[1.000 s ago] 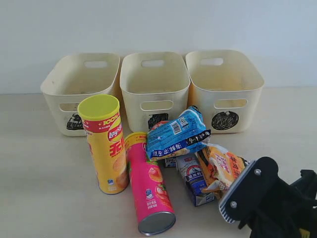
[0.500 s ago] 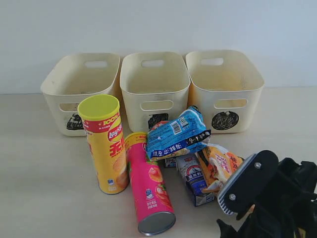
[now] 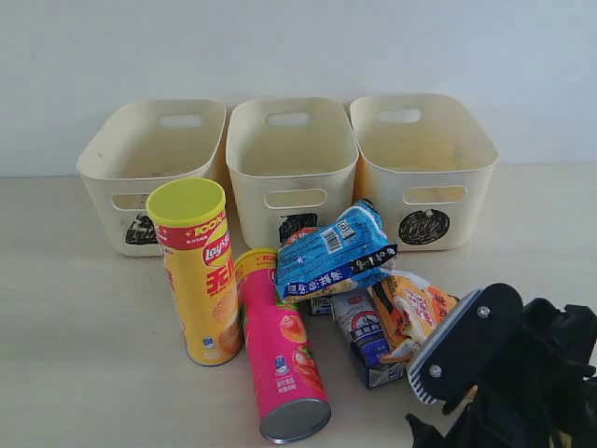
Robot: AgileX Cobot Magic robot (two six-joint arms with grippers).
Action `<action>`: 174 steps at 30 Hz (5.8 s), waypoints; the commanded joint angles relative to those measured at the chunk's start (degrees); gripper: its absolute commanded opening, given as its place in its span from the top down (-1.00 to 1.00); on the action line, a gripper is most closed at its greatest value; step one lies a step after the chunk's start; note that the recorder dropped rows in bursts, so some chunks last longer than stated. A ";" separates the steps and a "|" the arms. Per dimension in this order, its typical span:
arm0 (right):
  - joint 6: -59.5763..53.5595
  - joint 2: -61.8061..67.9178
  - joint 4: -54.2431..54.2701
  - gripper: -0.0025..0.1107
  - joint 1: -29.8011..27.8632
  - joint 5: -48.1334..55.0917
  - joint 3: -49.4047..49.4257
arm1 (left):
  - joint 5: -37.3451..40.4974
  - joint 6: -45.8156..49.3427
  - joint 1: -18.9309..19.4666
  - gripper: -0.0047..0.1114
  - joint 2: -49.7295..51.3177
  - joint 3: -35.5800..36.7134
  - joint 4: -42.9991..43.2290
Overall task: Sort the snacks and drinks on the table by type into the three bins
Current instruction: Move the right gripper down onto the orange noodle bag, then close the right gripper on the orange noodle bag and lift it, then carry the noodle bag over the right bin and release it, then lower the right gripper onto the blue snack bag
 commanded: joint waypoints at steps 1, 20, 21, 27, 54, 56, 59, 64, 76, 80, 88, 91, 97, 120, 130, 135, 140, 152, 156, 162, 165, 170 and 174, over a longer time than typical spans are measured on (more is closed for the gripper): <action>0.72 4.87 -0.30 -0.80 -0.03 1.73 -0.32 | -0.38 -0.45 0.14 0.85 -0.23 -0.20 -0.22; 1.41 22.76 -0.30 -0.80 -0.03 12.07 -7.97 | -0.39 -0.45 0.14 0.85 -0.23 -0.20 -0.22; 1.08 23.66 -0.30 -0.80 -0.03 12.07 -8.57 | -0.39 -0.45 0.14 0.85 -0.23 -0.20 -0.22; 0.25 27.63 -0.30 -0.35 -0.03 16.20 -9.59 | -0.29 -0.45 0.14 0.85 -0.23 -0.20 -0.22; -23.63 22.86 11.42 0.96 -0.03 9.39 -13.90 | -0.41 -0.45 0.14 0.85 -0.23 -0.20 -0.22; -28.91 19.53 16.56 0.96 -0.03 9.76 -13.90 | -0.41 -0.45 0.14 0.85 -0.23 -0.20 -0.22; -37.05 14.56 23.40 0.96 -0.03 12.34 -13.90 | -0.41 -0.45 0.14 0.85 -0.23 -0.20 -0.22; -42.57 10.42 28.94 0.96 -0.03 19.57 -13.90 | -0.41 -0.45 0.14 0.85 -0.23 -0.20 -0.22; -46.15 2.69 34.82 0.96 -0.03 23.58 -14.19 | -0.41 -0.45 0.14 0.85 -0.23 -0.20 -0.22; -51.35 -0.98 40.87 0.96 -0.03 25.61 -17.06 | -0.41 -0.45 0.14 0.85 -0.23 -0.20 -0.22; -68.70 -5.38 59.16 0.96 -2.76 29.54 -31.59 | -0.41 -0.45 0.14 0.85 -0.23 -0.20 -0.22; -76.95 -5.38 65.50 0.96 -9.05 30.64 -36.80 | -0.41 -0.45 0.14 0.85 -0.23 -0.20 -0.22; -93.24 -4.83 82.68 0.96 -23.63 20.87 -45.60 | -0.41 -0.45 0.14 0.85 -0.23 -0.20 -0.22; -111.34 54.03 103.77 0.66 -44.10 17.05 -102.83 | -0.41 -0.45 0.14 0.85 -0.23 -0.20 -0.22; -110.41 55.06 103.65 -0.42 -44.13 24.46 -109.54 | -0.41 -0.45 0.14 0.85 -0.23 -0.20 -0.22; -112.41 53.62 104.49 -0.41 -44.13 36.53 -114.00 | -0.41 -0.45 0.14 0.85 -0.23 -0.20 -0.22; -112.14 51.14 108.75 -0.04 -46.22 40.64 -113.79 | -0.41 -0.45 0.14 0.85 -0.23 -0.20 -0.22; -116.40 39.22 119.78 0.96 -52.58 41.36 -97.43 | -0.41 -0.45 0.14 0.85 -0.23 -0.20 -0.22; -119.75 33.49 123.60 0.96 -52.58 41.36 -89.38 | -0.41 -0.45 0.14 0.85 -0.23 -0.20 -0.22; -123.40 26.84 126.82 0.96 -52.58 40.48 -76.49 | -0.30 -0.45 0.14 0.85 -0.23 -0.20 -0.22; -125.80 24.14 128.28 0.96 -52.58 36.60 -69.92 | -0.30 -0.45 0.14 0.85 -0.23 -0.20 -0.22; -129.85 20.95 132.77 0.96 -52.58 30.35 -59.35 | -0.41 -0.45 0.14 0.85 -0.23 -0.20 -0.22; -133.27 20.95 138.35 0.96 -52.58 27.41 -52.83 | -0.41 -0.45 0.14 0.85 -0.23 -0.20 -0.22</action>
